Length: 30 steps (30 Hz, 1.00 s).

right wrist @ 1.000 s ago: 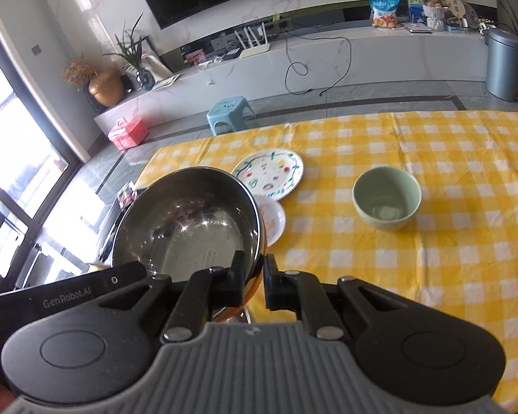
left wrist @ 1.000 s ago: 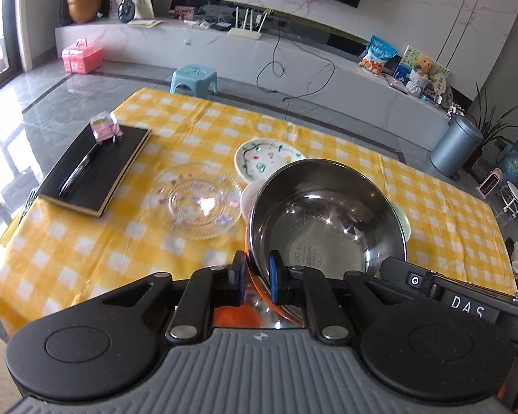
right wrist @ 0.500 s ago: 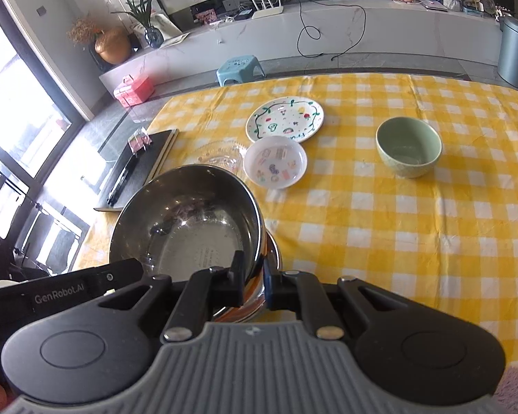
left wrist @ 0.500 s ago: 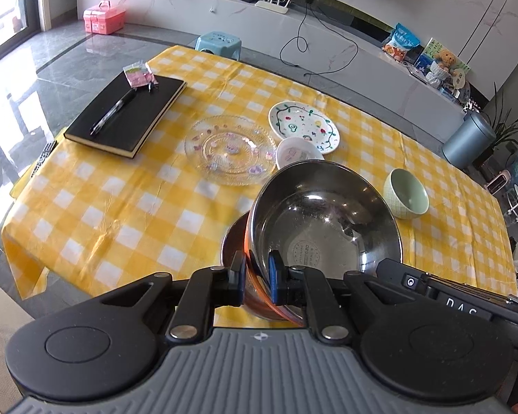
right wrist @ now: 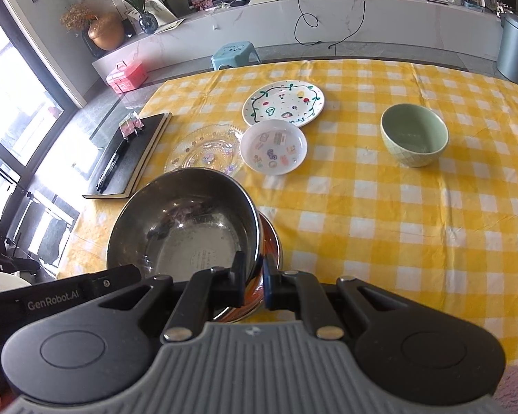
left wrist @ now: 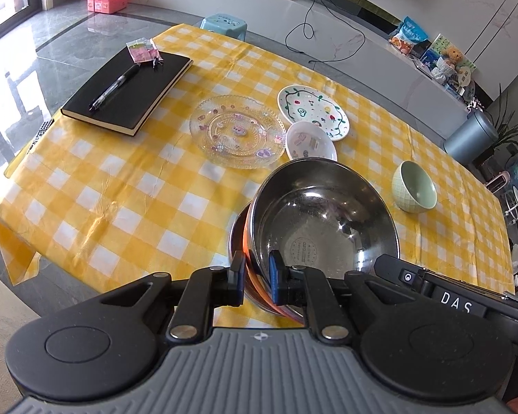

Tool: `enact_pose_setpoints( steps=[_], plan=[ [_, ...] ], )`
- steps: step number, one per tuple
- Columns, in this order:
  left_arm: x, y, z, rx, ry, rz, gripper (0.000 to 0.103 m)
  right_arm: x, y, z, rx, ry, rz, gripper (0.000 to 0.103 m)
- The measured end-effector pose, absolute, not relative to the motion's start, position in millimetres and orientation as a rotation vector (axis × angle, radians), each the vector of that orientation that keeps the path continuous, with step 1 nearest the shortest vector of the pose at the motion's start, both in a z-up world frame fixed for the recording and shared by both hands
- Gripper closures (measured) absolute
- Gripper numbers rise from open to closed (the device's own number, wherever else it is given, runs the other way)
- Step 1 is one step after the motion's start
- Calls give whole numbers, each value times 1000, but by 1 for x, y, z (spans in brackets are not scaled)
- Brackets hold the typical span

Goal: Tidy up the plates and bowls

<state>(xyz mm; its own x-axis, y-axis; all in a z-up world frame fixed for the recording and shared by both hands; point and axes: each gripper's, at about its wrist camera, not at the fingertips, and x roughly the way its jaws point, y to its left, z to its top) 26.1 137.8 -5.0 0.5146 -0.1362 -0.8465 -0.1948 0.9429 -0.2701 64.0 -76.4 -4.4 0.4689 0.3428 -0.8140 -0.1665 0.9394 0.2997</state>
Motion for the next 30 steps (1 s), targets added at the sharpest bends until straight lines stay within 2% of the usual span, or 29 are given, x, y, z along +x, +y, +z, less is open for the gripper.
enact_pose_setpoints(
  steps=[30],
  plan=[
    [49,132,-38,-298,1117,64,88,89,-73,-43,207,1128,308,96]
  ],
)
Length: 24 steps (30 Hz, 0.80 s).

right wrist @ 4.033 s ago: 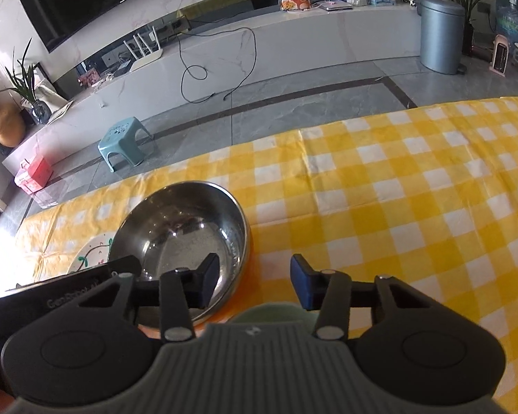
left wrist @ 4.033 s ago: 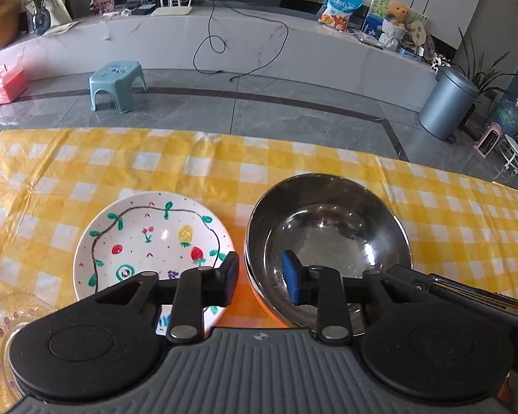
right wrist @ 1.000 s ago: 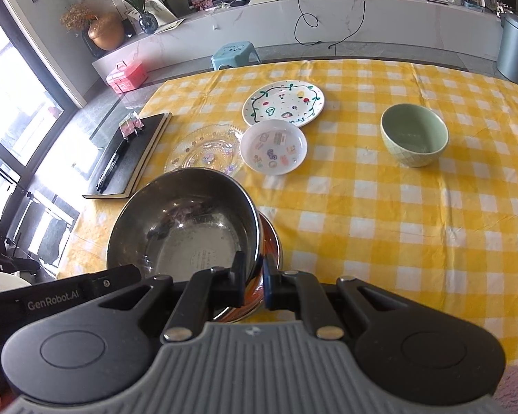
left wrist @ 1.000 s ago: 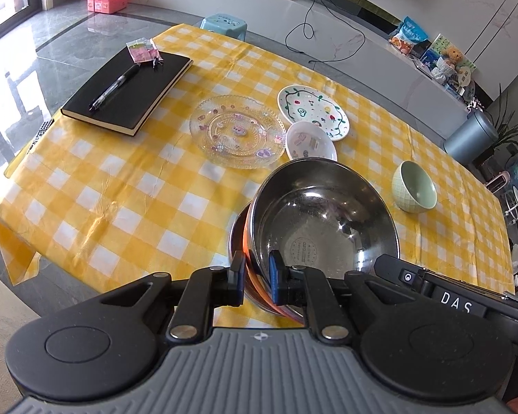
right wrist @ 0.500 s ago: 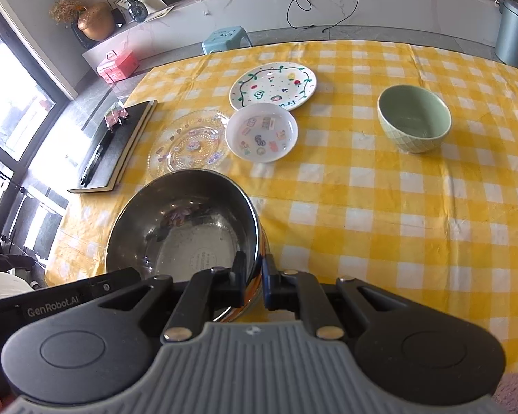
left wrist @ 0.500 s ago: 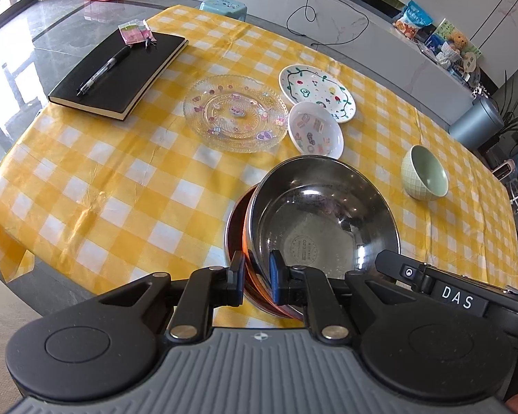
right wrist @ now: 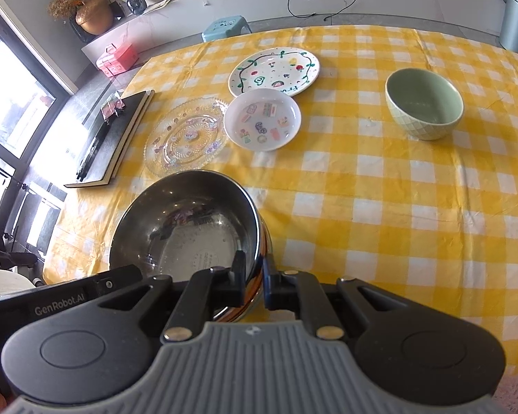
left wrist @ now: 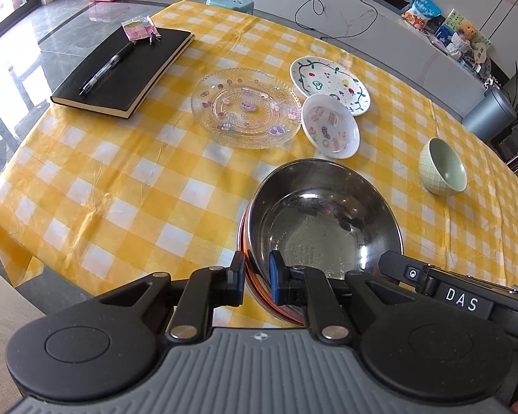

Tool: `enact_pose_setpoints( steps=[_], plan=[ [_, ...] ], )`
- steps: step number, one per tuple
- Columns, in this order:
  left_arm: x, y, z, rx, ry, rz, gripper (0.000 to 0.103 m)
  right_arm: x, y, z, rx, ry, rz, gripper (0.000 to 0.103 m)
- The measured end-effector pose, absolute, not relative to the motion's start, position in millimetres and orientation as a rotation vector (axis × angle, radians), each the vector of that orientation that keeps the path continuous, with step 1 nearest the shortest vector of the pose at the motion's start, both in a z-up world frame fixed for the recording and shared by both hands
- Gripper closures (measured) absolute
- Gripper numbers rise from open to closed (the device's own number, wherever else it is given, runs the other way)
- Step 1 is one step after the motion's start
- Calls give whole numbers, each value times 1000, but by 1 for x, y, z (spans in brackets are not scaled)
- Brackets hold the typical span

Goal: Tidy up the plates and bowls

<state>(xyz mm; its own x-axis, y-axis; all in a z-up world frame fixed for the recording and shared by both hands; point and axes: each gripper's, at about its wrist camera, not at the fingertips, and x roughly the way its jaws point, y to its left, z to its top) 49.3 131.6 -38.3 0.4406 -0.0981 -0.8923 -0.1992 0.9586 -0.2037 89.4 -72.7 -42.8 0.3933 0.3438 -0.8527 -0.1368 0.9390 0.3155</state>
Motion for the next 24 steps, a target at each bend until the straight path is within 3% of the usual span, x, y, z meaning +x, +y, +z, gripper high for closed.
enact_pose_setpoints(
  steps=[9,12,15,21,24],
  plan=[
    [49,132,-40,-296,1114,63,87,87,-73,-45,221,1125,322,91],
    [47,130,-35,-269,1097,63,76,85,-73,-40,217,1102,329,89],
    [46,130,-29,-264,1083,54,70,81,-77,-31,228,1067,347,75],
    [40,129,-13,-256,1029,45,63,74,-92,-11,211,959,357,67],
    [39,124,-5,-246,999,30,61,72,-102,-3,198,910,333,57]
  ],
)
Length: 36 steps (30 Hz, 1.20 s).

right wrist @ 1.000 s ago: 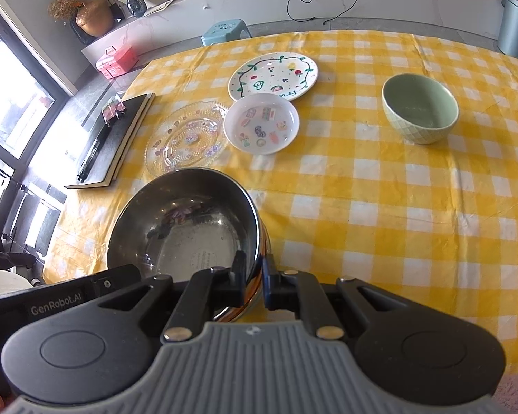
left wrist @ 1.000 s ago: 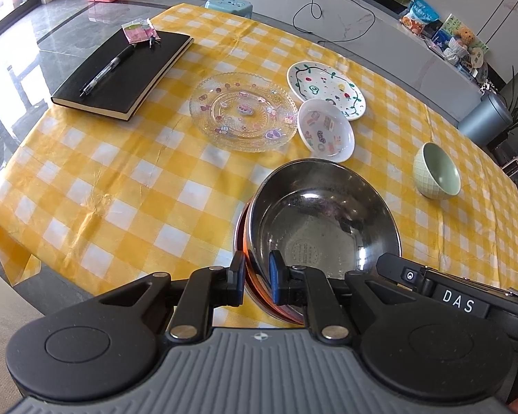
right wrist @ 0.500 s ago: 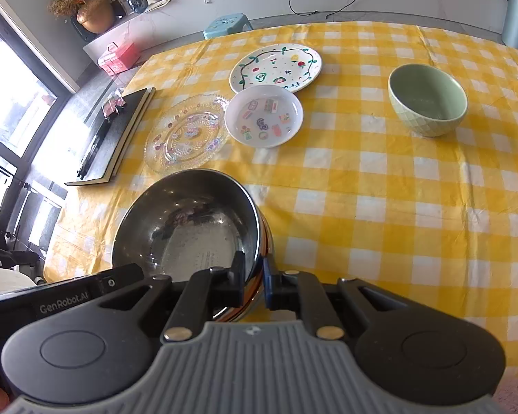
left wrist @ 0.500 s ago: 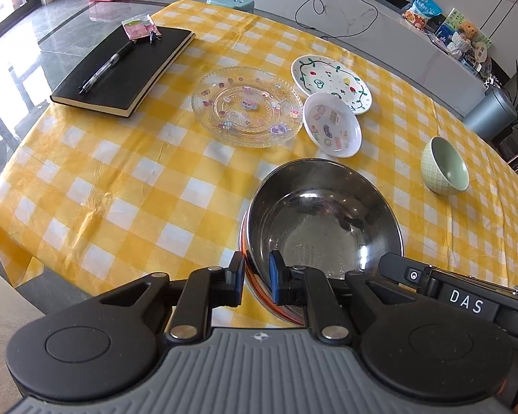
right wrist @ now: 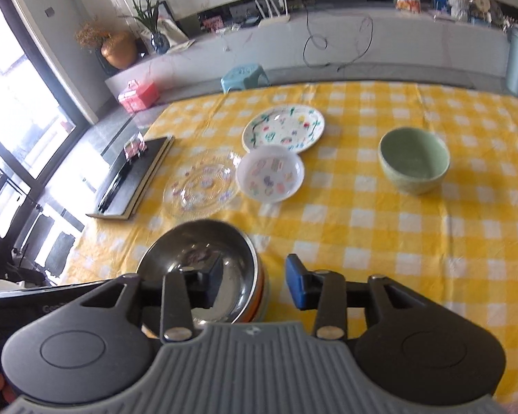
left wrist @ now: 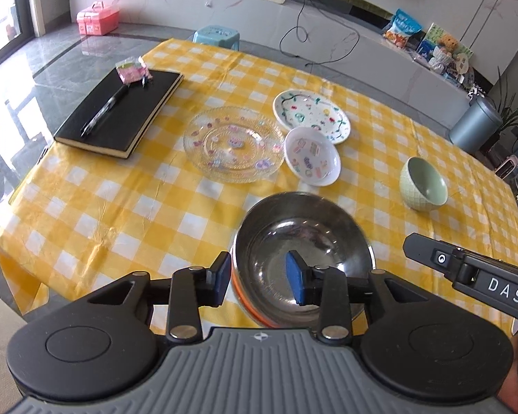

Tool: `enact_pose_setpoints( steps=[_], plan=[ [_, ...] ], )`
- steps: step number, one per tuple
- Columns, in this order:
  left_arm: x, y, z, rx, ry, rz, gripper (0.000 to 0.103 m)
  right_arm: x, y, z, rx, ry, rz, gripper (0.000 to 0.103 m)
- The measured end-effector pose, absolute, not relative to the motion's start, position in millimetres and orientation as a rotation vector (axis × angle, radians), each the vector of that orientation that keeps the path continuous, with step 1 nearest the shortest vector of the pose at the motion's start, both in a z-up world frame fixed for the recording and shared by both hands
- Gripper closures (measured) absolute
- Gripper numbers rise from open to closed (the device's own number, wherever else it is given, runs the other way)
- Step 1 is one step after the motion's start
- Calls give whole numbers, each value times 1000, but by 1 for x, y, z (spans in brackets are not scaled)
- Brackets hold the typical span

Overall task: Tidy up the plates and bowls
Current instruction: 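Move both grippers to the pale green bowl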

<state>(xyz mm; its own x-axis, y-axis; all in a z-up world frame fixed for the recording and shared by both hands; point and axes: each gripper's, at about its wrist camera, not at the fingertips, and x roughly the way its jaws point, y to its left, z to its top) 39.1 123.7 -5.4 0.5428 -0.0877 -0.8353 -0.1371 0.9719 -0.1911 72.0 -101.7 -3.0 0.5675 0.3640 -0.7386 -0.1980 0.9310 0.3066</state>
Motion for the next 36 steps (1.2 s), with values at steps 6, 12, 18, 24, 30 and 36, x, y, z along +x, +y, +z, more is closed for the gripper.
enact_pose_setpoints(
  steps=[6,12,18,24,30,36],
  plan=[
    [47,99,6,-218,980,-31,59,75,-133,4,206,857,250,52],
    [63,65,16,-136,957,-89,57,82,-171,1,259,839,165,44],
    [82,30,26,-80,931,-156,52,100,-197,-5,307,850,66,41],
    [109,5,25,-60,925,-195,52,122,-220,-9,349,843,-46,40],
    [140,-13,17,-85,942,-222,52,151,-230,-13,394,833,-124,40],
    [173,-28,3,-92,970,-211,52,186,-226,-18,392,839,-152,41]
  ],
)
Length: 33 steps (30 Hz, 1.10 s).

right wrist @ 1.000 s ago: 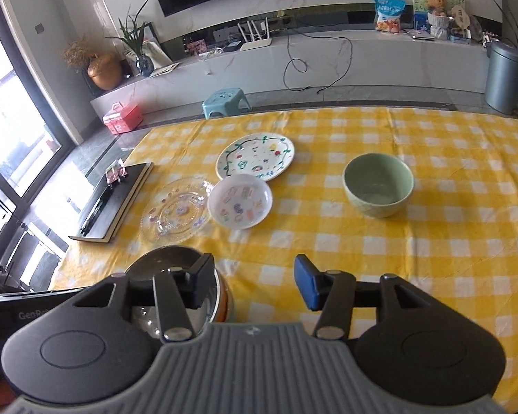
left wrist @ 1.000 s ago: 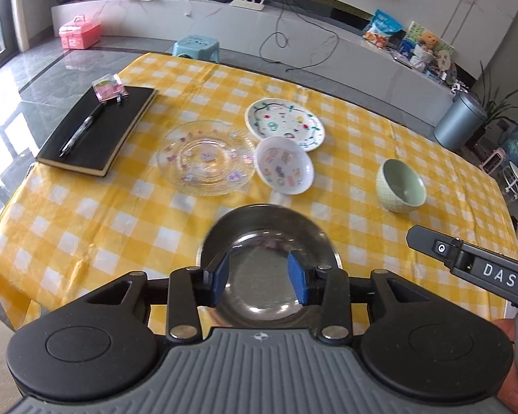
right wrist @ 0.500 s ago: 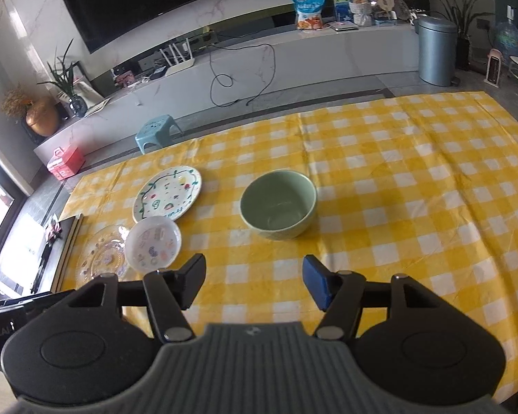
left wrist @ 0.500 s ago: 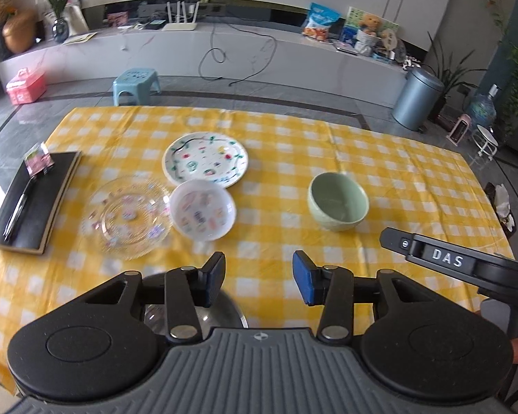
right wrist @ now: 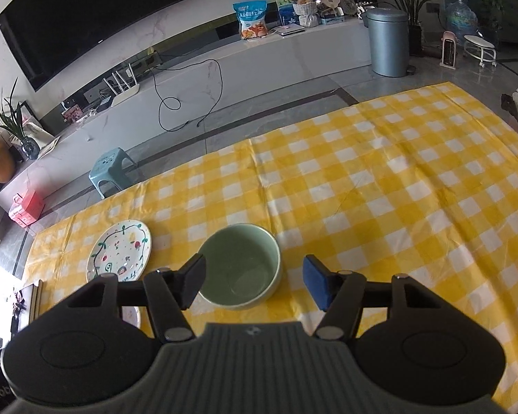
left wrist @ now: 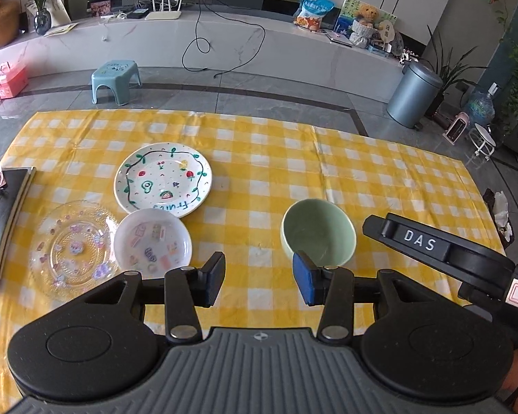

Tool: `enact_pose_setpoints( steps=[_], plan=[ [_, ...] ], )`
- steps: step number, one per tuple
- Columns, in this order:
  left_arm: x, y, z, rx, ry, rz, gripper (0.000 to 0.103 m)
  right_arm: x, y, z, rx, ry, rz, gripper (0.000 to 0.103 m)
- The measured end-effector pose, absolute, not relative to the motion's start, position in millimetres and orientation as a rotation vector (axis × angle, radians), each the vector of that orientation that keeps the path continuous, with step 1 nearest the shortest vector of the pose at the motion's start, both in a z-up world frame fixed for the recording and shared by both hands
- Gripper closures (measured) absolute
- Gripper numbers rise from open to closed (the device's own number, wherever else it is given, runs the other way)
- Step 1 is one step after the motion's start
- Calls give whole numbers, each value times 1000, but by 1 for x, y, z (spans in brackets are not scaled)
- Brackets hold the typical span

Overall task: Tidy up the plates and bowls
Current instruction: 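Move both grippers to the pale green bowl, then close both grippers on the green bowl rim and lift it toward the stack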

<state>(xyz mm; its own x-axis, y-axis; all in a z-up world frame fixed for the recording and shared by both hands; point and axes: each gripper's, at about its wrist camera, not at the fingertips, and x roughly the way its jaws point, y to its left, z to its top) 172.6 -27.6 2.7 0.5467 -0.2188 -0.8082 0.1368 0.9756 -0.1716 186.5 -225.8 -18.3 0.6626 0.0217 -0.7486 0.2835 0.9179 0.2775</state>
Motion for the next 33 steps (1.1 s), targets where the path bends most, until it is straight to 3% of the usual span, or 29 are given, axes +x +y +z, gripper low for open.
enact_pose_setpoints(
  steps=[17,22,28,33],
  plan=[
    [233,-67,-40,-45,1009,-249,52,222,-246,-59,434,905,-168,63],
    [240,-78,-58,-45,1063,-287,52,226,-247,-70,421,938,-208,64],
    [249,-81,-75,-59,1126,-264,52,230,-249,-86,435,987,-213,76],
    [254,-83,-81,-73,1149,-263,67,233,-251,-96,488,1016,-192,83]
  ],
)
